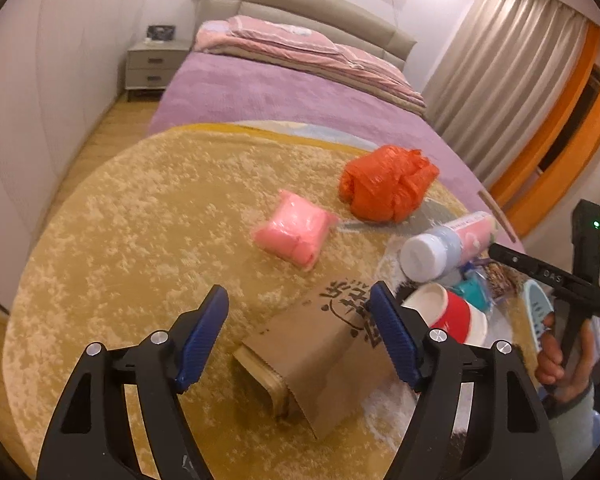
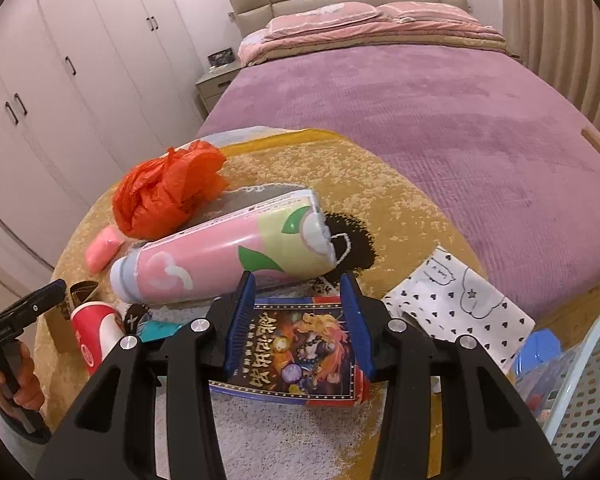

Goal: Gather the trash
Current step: 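Return both tools to the table and grasp the colorful card box with the right tool, then grasp the brown paper bag with the left tool while the right tool lifts the card box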

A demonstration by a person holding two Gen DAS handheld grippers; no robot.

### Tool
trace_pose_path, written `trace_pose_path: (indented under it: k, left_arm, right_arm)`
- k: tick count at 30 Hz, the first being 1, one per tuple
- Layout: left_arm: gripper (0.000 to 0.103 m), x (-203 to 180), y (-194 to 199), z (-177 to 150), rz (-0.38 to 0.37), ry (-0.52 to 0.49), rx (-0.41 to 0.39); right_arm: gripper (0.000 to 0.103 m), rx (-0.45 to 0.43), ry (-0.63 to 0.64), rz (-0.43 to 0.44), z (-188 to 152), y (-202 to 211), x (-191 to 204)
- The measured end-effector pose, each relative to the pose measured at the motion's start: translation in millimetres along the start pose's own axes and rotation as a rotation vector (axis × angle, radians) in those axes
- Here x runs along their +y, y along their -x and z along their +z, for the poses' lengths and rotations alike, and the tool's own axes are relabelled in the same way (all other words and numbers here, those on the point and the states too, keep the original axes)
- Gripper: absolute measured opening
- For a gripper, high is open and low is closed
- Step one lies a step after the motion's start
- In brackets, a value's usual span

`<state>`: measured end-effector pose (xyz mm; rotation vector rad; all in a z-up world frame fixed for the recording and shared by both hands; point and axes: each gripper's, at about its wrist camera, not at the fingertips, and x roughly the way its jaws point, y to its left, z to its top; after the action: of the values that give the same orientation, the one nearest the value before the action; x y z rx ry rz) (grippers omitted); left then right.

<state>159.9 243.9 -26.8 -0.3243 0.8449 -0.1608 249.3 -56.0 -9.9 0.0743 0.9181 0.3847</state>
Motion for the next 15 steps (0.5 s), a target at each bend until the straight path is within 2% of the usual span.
trace_pose_path:
  k: [6,9,15]
  left_arm:
    - [0.07,-10.8,4.7,-17.2,-0.036,-0.059,0.048]
    - [0.07,-14.8,11.1,-25.6,-0.045,-0.084,0.059]
    - [0.07,-13.4,20.9,-35.5,-0.086,-0.086,0.09]
  right_arm:
    - [0.042,0.003,0.012,-0.01,3.6,-2.7,1.0]
    - [0.047,0.014,0.021,-0.033,6.4,-8.0,3.0]
    - [0.048,0.051,0.043,-0.044,3.2,-12.5,10.1]
